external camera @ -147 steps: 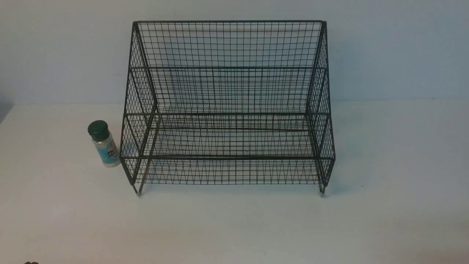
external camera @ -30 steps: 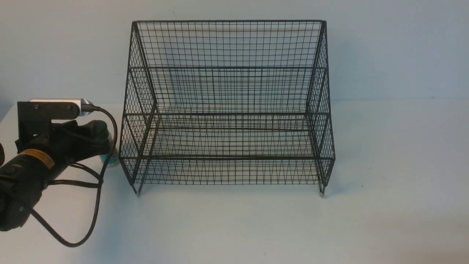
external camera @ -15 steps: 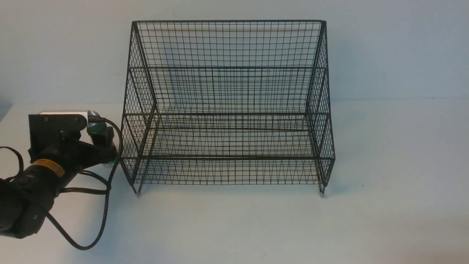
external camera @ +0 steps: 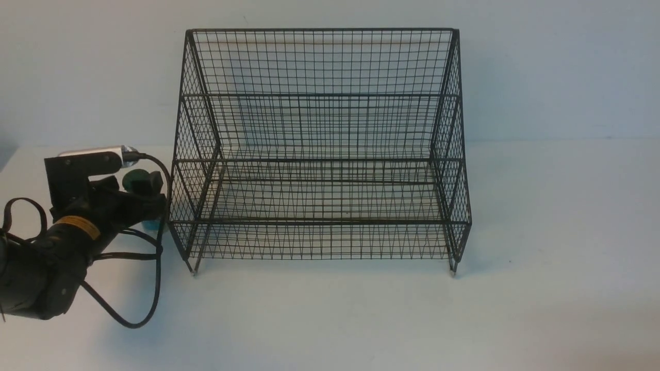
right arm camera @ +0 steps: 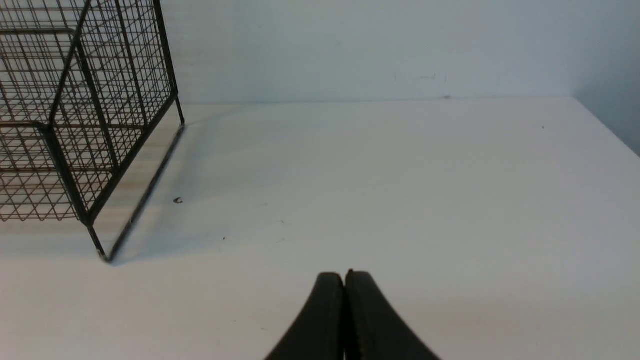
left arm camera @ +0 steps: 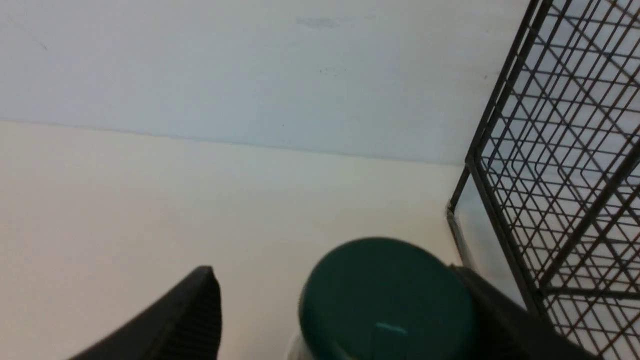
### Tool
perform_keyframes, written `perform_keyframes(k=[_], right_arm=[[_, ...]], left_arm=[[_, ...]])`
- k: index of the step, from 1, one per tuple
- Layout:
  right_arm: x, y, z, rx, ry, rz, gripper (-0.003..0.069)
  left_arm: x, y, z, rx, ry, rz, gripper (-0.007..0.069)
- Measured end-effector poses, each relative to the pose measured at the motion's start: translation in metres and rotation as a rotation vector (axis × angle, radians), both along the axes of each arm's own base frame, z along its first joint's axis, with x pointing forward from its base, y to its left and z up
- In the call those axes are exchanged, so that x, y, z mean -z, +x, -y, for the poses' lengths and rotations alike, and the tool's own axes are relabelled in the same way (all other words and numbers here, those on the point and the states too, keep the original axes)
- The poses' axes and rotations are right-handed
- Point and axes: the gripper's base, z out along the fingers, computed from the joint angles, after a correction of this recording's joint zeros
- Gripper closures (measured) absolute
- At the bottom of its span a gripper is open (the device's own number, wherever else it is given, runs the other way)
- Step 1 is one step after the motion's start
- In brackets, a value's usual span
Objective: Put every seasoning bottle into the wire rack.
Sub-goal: Use the left arm to grab the condiment bottle closest to it, then use the left arm to put the condiment bottle back on the shelf
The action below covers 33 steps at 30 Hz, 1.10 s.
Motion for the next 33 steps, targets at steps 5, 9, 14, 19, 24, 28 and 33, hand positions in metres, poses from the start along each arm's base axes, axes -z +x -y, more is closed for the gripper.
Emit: perform_keyframes(k=[5,9,14,19,24,28,33], right_arm=[[0.000,0.000,0.000,0.000,0.000,0.000,0.0674],[0.000,0.000,0.000,0.000,0.000,0.000,0.0674],[0.000,0.000,0.000,0.000,0.000,0.000,0.0674],[0.000,0.000,0.000,0.000,0.000,0.000,0.0674],[0.000,0.000,0.000,0.000,0.000,0.000,0.0674],[0.000,0.000,0.000,0.000,0.000,0.000,0.0674],[0.000,0.000,0.000,0.000,0.000,0.000,0.0674]], left_arm=[[0.001,0.000,0.001,0.006,-0.001,-0.001,0.0248],[0.001,0.000,0.001,0.008,-0.001,-0.003,0.0290],[-0.028,-0.009,0.001,0.008,0.024,0.025,0.0290],[-0.079,-0.022,0.001,-0.001,0.087,0.085,0.0290],[-0.147,-0.052,0.009,0.028,0.142,0.197,0.0290],[-0.179,-0.071,0.039,0.157,0.161,0.286,0.0290],[-0.196,-0.064,0.078,0.271,0.099,0.256,0.0290]])
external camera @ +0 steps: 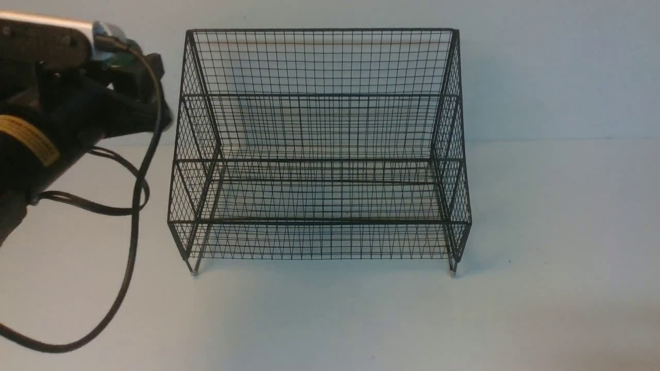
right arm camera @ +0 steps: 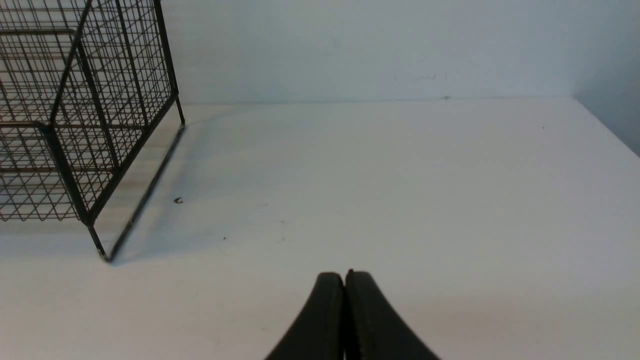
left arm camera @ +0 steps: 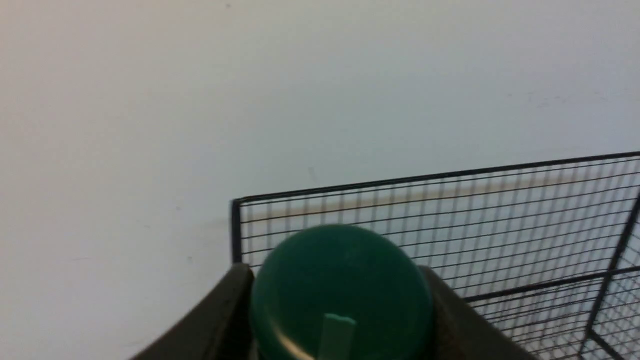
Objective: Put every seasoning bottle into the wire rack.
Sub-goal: Use the left arm to put the condiment bottle back on the shelf
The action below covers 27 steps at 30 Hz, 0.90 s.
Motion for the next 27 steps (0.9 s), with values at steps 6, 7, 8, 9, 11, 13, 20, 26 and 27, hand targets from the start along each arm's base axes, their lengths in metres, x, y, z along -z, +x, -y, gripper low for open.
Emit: perform_keyframes(k=[6,7,8,9,11,13,20,26,27], right_arm=[[0.000,0.000,0.000,0.000,0.000,0.000,0.0674],[0.000,0.000,0.000,0.000,0.000,0.000,0.0674],[0.000,0.000,0.000,0.000,0.000,0.000,0.0674],[0.000,0.000,0.000,0.000,0.000,0.000,0.0674],[0.000,0.000,0.000,0.000,0.000,0.000,0.0674],[0.000,0.000,0.000,0.000,0.000,0.000,0.0674],[0.000,0.000,0.000,0.000,0.000,0.000,0.0674],[0.000,0.000,0.000,0.000,0.000,0.000,0.0674],[0.000,0.000,0.000,0.000,0.000,0.000,0.0674]], left_arm=[[0.000,0.026,0.041,0.100,-0.003,-0.038,0.0290],[0.004,0.030,0.044,0.105,0.001,-0.054,0.0290],[0.007,0.035,0.050,0.115,0.004,-0.067,0.0290],[0.011,0.040,0.054,0.123,0.006,-0.080,0.0290],[0.016,0.046,0.059,0.131,0.009,-0.094,0.0290],[0.028,0.058,0.063,0.129,0.009,-0.127,0.0290],[0.066,0.076,0.068,0.119,0.012,-0.224,0.0290],[0.088,0.083,0.071,0.121,0.019,-0.273,0.0290],[0.092,0.084,0.072,0.122,0.020,-0.279,0.0290]])
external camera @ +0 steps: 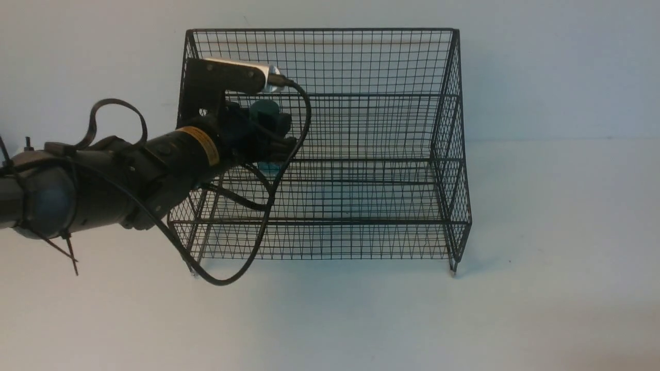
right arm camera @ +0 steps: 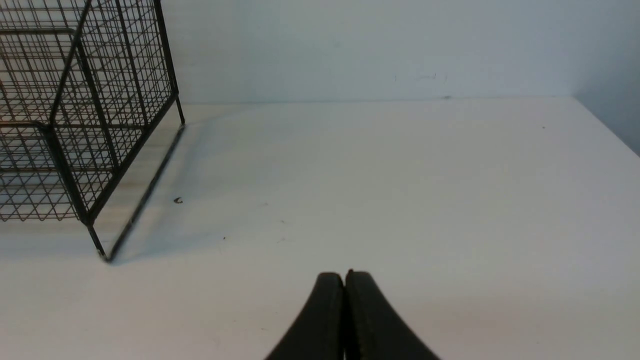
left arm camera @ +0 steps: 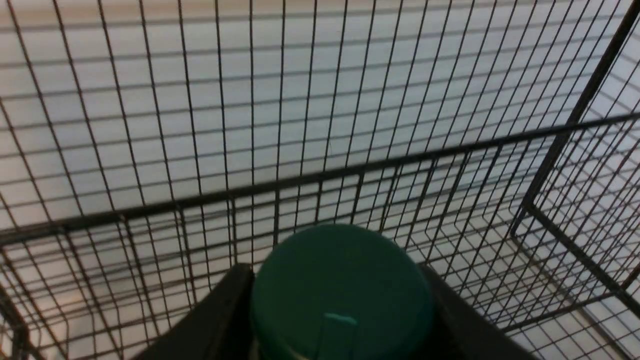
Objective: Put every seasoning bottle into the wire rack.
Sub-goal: Use the left arm to put the condiment bottle back on the shelf
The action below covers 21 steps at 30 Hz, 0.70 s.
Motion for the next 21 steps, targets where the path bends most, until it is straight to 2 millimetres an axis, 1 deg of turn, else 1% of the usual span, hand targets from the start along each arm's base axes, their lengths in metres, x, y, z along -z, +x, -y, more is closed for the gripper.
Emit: perform_keyframes(k=[4,13,14,21], right_arm=[[0.000,0.000,0.000,0.000,0.000,0.000,0.0674],[0.000,0.000,0.000,0.000,0.000,0.000,0.0674],[0.000,0.000,0.000,0.000,0.000,0.000,0.0674],[0.000,0.000,0.000,0.000,0.000,0.000,0.0674]], left_arm=[[0.012,0.003,0.001,0.005,0.005,-0.018,0.0290],[0.018,0.011,0.003,-0.020,-0.056,-0.013,0.0290],[0.023,0.012,0.003,-0.035,-0.072,-0.033,0.0283],[0.024,0.013,0.003,-0.042,-0.085,-0.034,0.0219]])
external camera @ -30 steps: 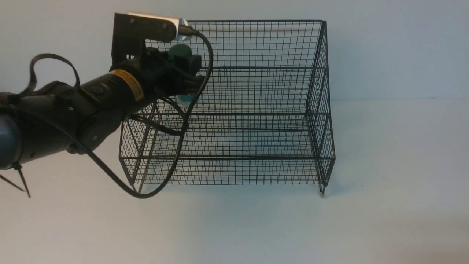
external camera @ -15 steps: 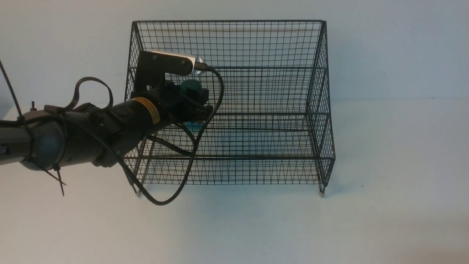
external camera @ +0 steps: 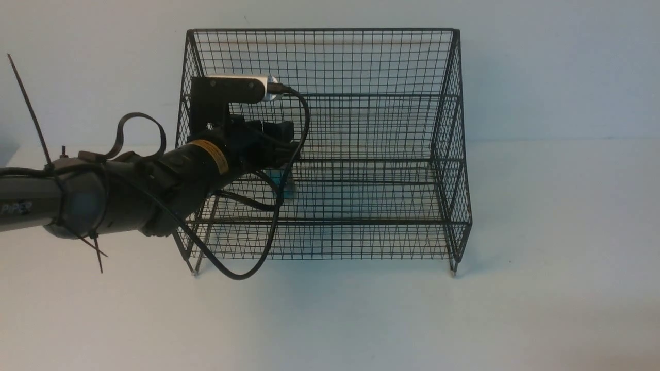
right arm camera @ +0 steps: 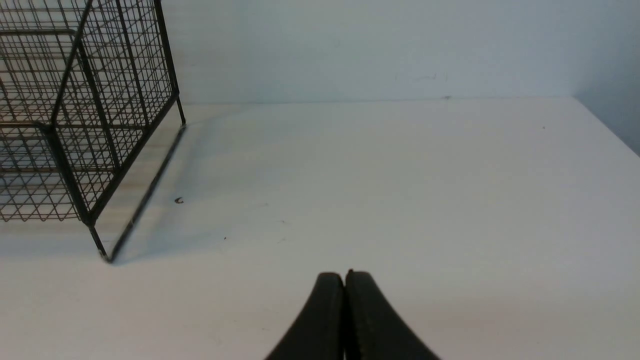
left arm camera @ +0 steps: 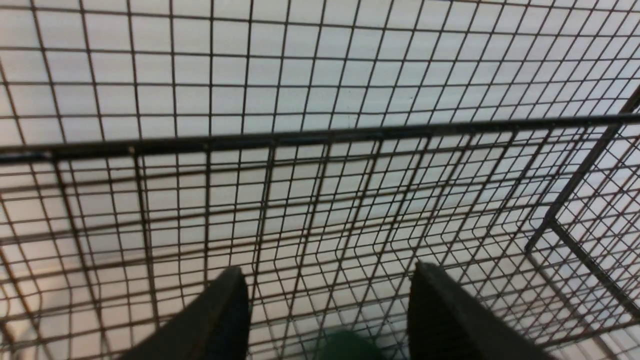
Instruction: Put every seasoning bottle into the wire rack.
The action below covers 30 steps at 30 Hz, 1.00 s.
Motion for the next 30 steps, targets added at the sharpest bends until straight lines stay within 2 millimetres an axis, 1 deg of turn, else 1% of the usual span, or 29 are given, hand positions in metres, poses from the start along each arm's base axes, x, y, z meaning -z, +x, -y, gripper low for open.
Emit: perform_keyframes(k=[2,7,11,15,16,17,19,21,22,23,24,25,26,27,28,30], right_arm=[[0.000,0.000,0.000,0.000,0.000,0.000,0.0674],[0.000,0.000,0.000,0.000,0.000,0.000,0.0674],[0.000,0.000,0.000,0.000,0.000,0.000,0.0674],[0.000,0.000,0.000,0.000,0.000,0.000,0.0674],[0.000,0.000,0.000,0.000,0.000,0.000,0.0674],[0.000,0.000,0.000,0.000,0.000,0.000,0.0674],[0.000,0.000,0.000,0.000,0.000,0.000,0.0674],[0.000,0.000,0.000,0.000,0.000,0.000,0.0674],[0.000,0.000,0.000,0.000,0.000,0.000,0.0674],[0.000,0.000,0.000,0.000,0.000,0.000,0.0674],[0.000,0.000,0.000,0.000,0.000,0.000,0.0674],[0.000,0.000,0.000,0.000,0.000,0.000,0.0674],[0.000,0.000,0.000,0.000,0.000,0.000,0.0674],[0.000,0.000,0.000,0.000,0.000,0.000,0.0674],[0.000,0.000,0.000,0.000,0.000,0.000,0.0674],[0.000,0.000,0.000,0.000,0.000,0.000,0.0674]], left_arm=[[0.000,0.000,0.000,-0.001,-0.002,0.001,0.0206],[0.000,0.000,0.000,-0.002,-0.002,0.000,0.0205],[-0.004,-0.002,-0.001,-0.006,0.007,-0.007,0.0205],[-0.017,-0.007,-0.005,-0.012,0.037,-0.011,0.0205],[-0.029,-0.013,-0.008,-0.024,0.047,-0.012,0.0210],[-0.033,-0.015,-0.009,-0.027,0.052,-0.012,0.0215],[-0.059,-0.027,-0.013,-0.035,0.073,0.011,0.0249],[-0.086,-0.041,-0.020,-0.043,0.122,0.033,0.0319],[-0.093,-0.046,-0.022,-0.042,0.147,0.041,0.0353],[-0.104,-0.055,-0.025,-0.044,0.180,0.049,0.0400],[-0.114,-0.063,-0.027,-0.052,0.203,0.054,0.0431],[-0.123,-0.072,-0.029,-0.058,0.220,0.056,0.0475],[-0.139,-0.089,-0.032,-0.073,0.237,0.058,0.0556],[-0.142,-0.091,-0.033,-0.076,0.238,0.058,0.0556],[-0.151,-0.101,-0.034,-0.083,0.242,0.064,0.0588],[-0.180,-0.137,-0.044,-0.109,0.238,0.093,0.0623]])
